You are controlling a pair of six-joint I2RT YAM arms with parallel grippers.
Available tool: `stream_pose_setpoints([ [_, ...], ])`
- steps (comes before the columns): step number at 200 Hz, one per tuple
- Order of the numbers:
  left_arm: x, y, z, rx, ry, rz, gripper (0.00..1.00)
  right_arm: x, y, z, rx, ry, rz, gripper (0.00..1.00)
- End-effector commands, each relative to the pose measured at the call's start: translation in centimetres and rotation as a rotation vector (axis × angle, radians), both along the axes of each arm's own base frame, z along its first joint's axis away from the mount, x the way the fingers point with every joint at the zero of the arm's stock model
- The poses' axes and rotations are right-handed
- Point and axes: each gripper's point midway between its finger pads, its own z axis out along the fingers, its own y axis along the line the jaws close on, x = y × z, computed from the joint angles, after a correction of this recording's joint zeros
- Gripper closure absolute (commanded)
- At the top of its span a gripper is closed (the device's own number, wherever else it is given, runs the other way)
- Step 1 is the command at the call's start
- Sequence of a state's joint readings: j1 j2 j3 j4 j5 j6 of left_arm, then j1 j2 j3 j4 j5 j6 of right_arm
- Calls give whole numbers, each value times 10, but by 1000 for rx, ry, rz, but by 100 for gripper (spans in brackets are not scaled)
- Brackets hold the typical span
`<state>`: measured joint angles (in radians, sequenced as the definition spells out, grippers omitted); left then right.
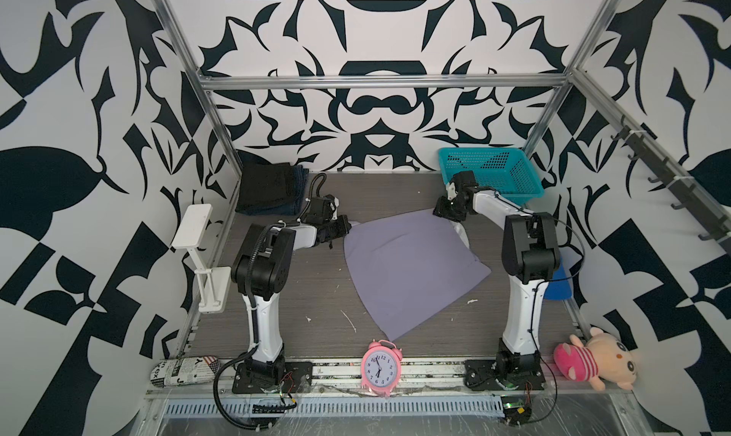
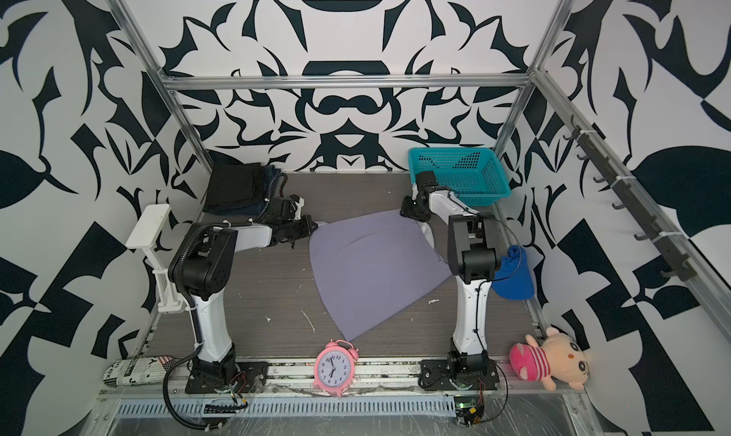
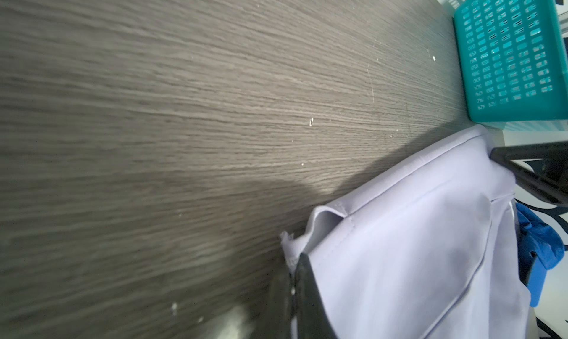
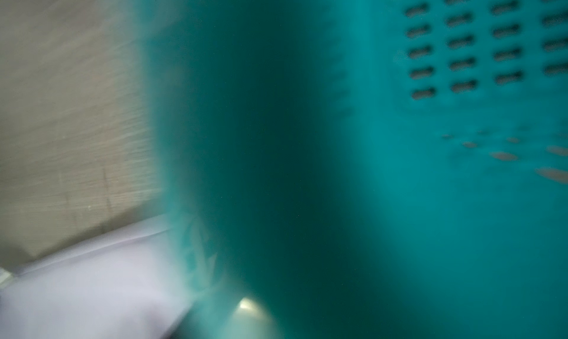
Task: Fold and stack skirts
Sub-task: Flatten out the skirt at the center of the table.
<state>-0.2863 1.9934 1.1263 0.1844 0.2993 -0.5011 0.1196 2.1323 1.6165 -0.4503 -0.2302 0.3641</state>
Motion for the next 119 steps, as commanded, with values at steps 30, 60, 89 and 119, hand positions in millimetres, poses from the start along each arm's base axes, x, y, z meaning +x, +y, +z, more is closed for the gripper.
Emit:
stream_pose_setpoints([
  [30,1,21,40,53,-73,53,100,5,21,77,100,-153,42,100],
  [60,1,41,80,73,-161,97,100,-6,27,137,163,-257,56,100],
  [89,-7,61,140,115,-285,129,100,-29,38,218,261,-450,113,100],
  [119,-22,74,207,162,-436,140,100,-66,45,282,360,-627,164,100],
])
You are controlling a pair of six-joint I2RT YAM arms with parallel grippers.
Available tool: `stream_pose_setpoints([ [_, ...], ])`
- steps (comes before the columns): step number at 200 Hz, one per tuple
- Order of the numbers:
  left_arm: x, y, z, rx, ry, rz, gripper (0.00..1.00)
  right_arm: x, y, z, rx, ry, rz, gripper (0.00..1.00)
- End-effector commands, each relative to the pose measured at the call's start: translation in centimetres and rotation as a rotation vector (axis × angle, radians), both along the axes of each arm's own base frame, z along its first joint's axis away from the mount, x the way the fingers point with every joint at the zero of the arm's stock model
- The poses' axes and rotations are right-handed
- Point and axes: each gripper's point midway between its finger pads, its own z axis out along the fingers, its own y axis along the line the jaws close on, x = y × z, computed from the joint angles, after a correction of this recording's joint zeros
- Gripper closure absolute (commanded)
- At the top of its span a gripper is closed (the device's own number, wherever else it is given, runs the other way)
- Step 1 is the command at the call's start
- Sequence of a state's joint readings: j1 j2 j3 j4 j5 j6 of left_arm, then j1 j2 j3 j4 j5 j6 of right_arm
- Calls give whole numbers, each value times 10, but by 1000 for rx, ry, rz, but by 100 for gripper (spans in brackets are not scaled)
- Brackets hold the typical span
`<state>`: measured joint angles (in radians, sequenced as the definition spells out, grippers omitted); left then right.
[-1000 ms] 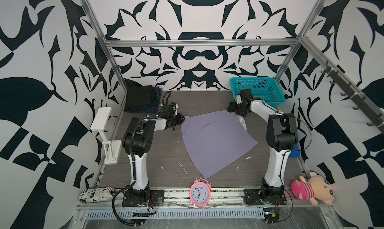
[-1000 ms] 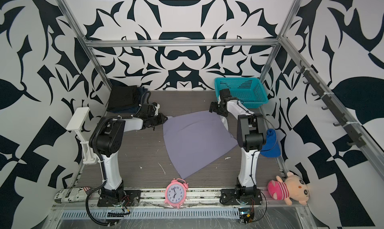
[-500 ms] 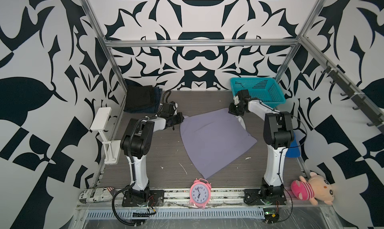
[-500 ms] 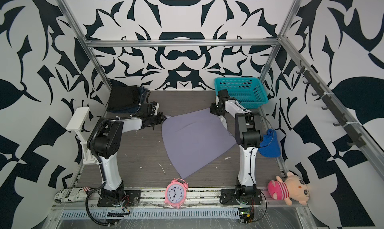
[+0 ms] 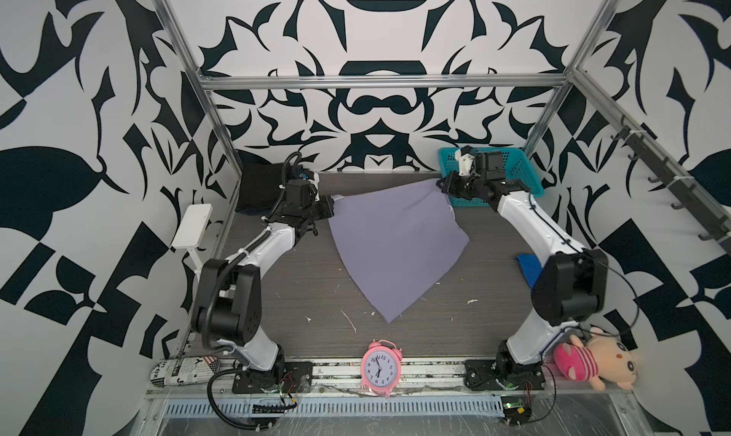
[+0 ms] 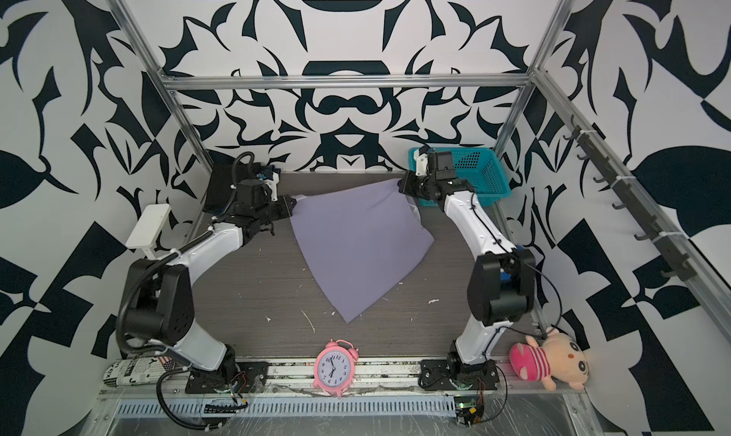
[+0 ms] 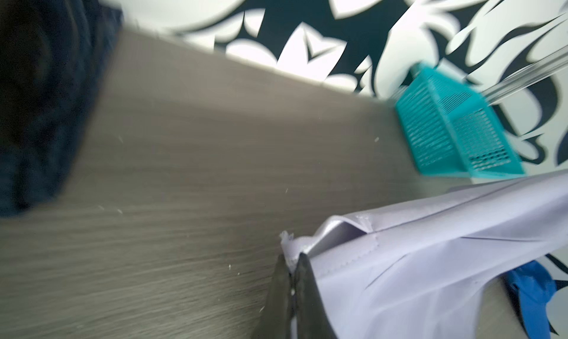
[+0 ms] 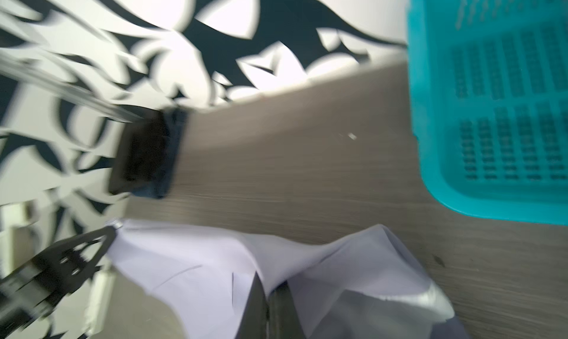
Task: Fold and stack skirts
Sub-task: Flatten out the skirt at the center of the table.
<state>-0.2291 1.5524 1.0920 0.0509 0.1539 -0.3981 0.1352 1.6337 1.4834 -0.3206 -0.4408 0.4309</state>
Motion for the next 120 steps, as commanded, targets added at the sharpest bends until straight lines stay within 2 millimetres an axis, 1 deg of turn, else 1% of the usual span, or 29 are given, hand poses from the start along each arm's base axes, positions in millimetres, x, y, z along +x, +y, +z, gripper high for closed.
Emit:
stream_pose_setpoints([
  [1,-12,18,45,82,-101,32,100,-23,8,68,108,-196,50,100],
  [4,-14,18,52,85,-119,28,100,-25,9,69,113,-200,53,100],
  [19,-21,22,86,99,-200,30,100,-41,14,98,161,-279,94,100],
  [39,-32,24,130,132,-284,16,100,-61,12,138,197,-403,104,100],
  [50,-36,26,152,147,-327,12,100,-71,12,156,209,-458,111,100],
  [61,-41,26,171,159,-367,2,100,-77,11,165,210,-480,112,100],
  [72,-43,26,181,164,-381,-2,100,-82,9,171,207,-487,107,100],
  [73,-48,27,188,161,-397,-1,100,-82,9,172,207,-489,106,100],
  [76,-54,28,199,156,-423,0,100,-83,9,172,206,-489,103,100],
  [99,-74,26,222,128,-483,-25,100,-98,5,177,206,-522,99,100],
  [120,-94,26,239,100,-529,-42,100,-119,4,185,193,-568,113,100],
])
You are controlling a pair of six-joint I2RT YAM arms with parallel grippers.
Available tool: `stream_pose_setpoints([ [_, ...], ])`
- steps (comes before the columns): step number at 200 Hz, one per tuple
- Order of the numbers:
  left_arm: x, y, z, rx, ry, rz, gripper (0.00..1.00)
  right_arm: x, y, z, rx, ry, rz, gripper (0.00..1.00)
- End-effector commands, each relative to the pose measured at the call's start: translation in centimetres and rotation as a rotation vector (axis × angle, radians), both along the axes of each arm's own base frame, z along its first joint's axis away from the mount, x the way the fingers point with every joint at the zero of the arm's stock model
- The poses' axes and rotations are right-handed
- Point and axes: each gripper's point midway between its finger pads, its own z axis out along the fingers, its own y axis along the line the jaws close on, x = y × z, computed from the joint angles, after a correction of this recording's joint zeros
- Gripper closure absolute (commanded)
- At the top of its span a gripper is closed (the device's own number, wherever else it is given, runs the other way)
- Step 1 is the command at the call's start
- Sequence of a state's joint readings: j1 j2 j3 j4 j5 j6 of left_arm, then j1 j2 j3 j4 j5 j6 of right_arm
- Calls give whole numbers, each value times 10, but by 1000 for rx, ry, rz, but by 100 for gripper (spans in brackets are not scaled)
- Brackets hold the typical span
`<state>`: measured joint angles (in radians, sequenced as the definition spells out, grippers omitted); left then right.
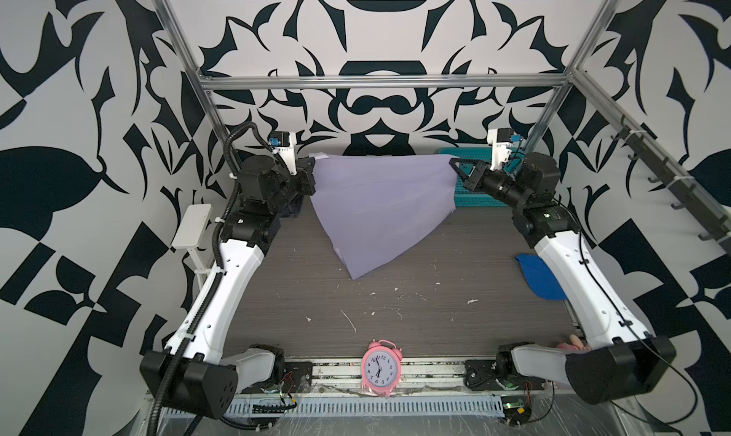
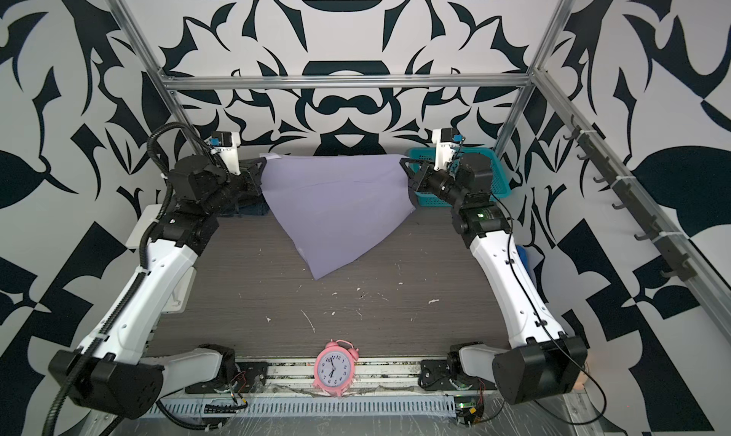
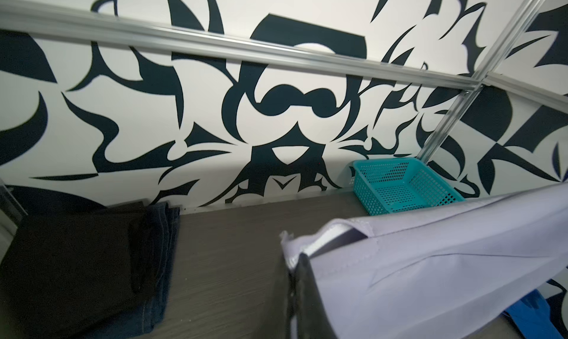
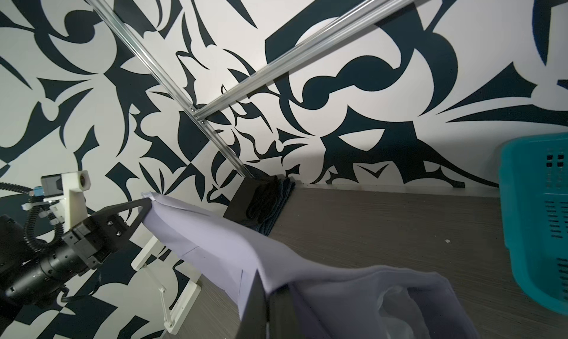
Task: Fold and stack skirts
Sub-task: Flatten out the skirt at the center of the table.
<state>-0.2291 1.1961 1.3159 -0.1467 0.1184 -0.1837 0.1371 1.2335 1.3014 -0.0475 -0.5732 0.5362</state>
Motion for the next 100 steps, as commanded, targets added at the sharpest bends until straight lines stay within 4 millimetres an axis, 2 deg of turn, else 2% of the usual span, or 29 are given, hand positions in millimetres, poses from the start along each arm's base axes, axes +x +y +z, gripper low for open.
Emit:
stream_pose_setpoints([
  [1,-26,4,27,-7,-64,-21,100,-27,-4,39,10,-153,2,100],
  [35,-60,3,49,-5,-136,-71,100,-54,-4,47,-1,-195,33,100],
  [48,-61,10,50,17,-141,-35,100,-55,-7,46,0,-186,13,100],
  [74,-37,14,38,99,-113,13,100,-36,-12,37,5,-136,-47,100],
  [88,-10,12,30,130,-95,17,100,-17,-12,27,3,-97,-80,100],
  [99,15,13,23,139,-73,12,100,7,-8,11,-16,-55,-110,100],
  [100,23,12,16,143,-55,11,100,9,-8,10,-17,-51,-112,100],
])
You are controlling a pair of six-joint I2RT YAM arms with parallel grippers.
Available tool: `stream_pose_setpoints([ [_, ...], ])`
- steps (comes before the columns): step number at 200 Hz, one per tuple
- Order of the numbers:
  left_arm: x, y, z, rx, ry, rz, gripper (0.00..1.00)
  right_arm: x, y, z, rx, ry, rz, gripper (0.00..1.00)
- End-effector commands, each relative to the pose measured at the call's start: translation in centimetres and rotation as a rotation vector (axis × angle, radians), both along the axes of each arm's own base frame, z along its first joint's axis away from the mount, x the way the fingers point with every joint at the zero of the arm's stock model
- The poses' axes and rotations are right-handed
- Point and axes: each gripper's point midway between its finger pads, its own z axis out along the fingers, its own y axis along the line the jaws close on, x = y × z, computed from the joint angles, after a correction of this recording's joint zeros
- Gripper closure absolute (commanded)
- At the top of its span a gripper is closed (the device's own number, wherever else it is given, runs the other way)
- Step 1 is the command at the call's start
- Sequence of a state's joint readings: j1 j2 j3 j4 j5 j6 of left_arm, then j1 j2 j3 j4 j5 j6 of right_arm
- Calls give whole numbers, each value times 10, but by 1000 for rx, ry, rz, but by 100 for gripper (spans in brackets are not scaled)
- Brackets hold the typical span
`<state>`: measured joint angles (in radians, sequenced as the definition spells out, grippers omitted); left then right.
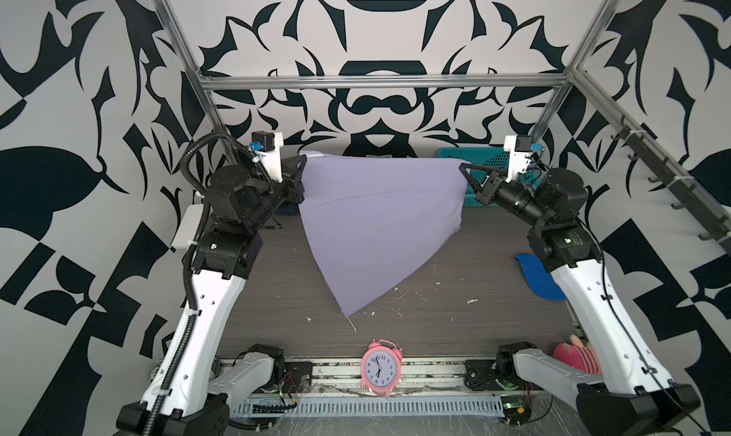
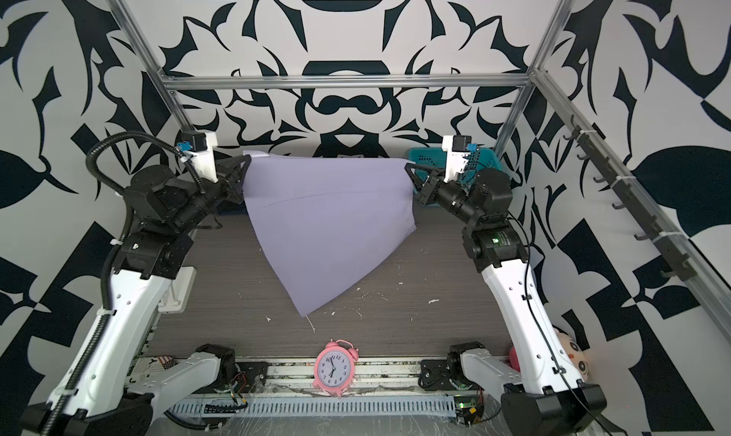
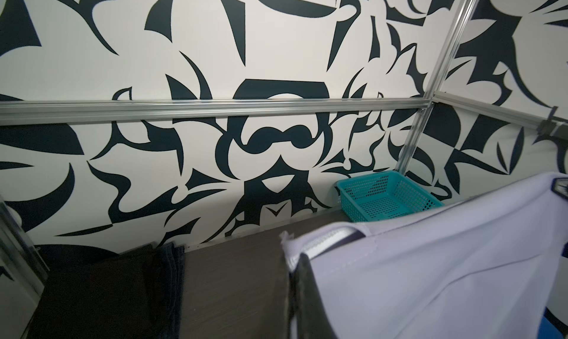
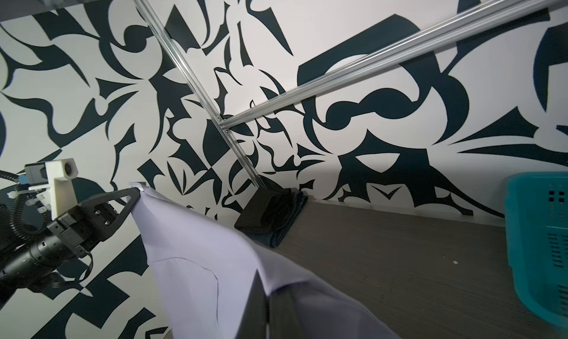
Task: Fold and stack skirts
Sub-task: Flatten out the skirt at the center of the table.
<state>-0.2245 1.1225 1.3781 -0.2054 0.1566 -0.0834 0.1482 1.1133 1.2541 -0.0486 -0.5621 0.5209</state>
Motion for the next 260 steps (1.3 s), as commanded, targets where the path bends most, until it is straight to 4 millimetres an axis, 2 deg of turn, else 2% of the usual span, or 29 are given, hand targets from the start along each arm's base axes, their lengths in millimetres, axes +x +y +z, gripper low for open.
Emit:
stream_pose_setpoints([
  [1,59,9,-30,72,67,57,100,46,-5,-13,-14,36,-117,100],
  [7,77,11,-37,72,85,59,100,59,-3,-22,-22,63,-127,96],
  [15,99,13,-46,77,98,61,90,76,3,-35,-33,95,-133,88],
  [23,121,15,-56,96,107,71,82,95,9,-52,-53,136,-150,72],
  [27,132,17,-62,110,107,83,71,104,11,-60,-65,155,-160,65],
  [33,149,23,-71,134,108,128,42,116,14,-72,-83,185,-170,51],
  [37,159,28,-76,141,108,167,21,124,15,-80,-96,205,-179,36],
  [40,168,32,-82,147,111,190,13,130,15,-86,-105,224,-189,23],
  [44,176,35,-87,159,116,202,7,137,15,-95,-115,247,-200,5],
  [52,187,35,-98,179,155,195,0,146,16,-103,-127,275,-203,1],
  [65,187,37,-111,184,235,204,0,149,15,-106,-152,304,-214,1],
  [77,172,37,-118,163,249,200,1,140,7,-106,-169,297,-243,1],
  [91,144,41,-123,102,219,221,0,122,-2,-103,-178,272,-268,1],
  [105,114,51,-136,30,256,266,2,103,-12,-119,-208,303,-294,1],
  [118,85,51,-160,-26,341,276,3,85,-17,-147,-240,362,-297,1],
  [127,65,47,-184,-42,419,278,4,74,-18,-167,-266,400,-281,1],
  [131,51,46,-187,-54,427,278,6,69,-18,-176,-280,420,-274,1],
  [165,-24,35,-285,-105,682,304,14,40,-25,-257,-353,622,-255,1],
  [169,-33,35,-297,-112,726,307,18,38,-29,-265,-355,649,-266,1],
  [181,-56,28,-329,-150,848,295,21,37,-38,-287,-320,728,-282,1],
  [197,-83,12,-361,-188,960,259,25,43,-44,-306,-215,796,-276,3],
  [229,-118,-14,-392,-175,1032,221,25,52,-51,-340,-195,903,-303,4],
  [245,-126,-25,-405,-223,1071,198,25,54,-51,-354,-156,948,-286,4],
  [260,-127,-37,-410,-247,1060,168,24,55,-53,-366,-135,968,-285,5],
])
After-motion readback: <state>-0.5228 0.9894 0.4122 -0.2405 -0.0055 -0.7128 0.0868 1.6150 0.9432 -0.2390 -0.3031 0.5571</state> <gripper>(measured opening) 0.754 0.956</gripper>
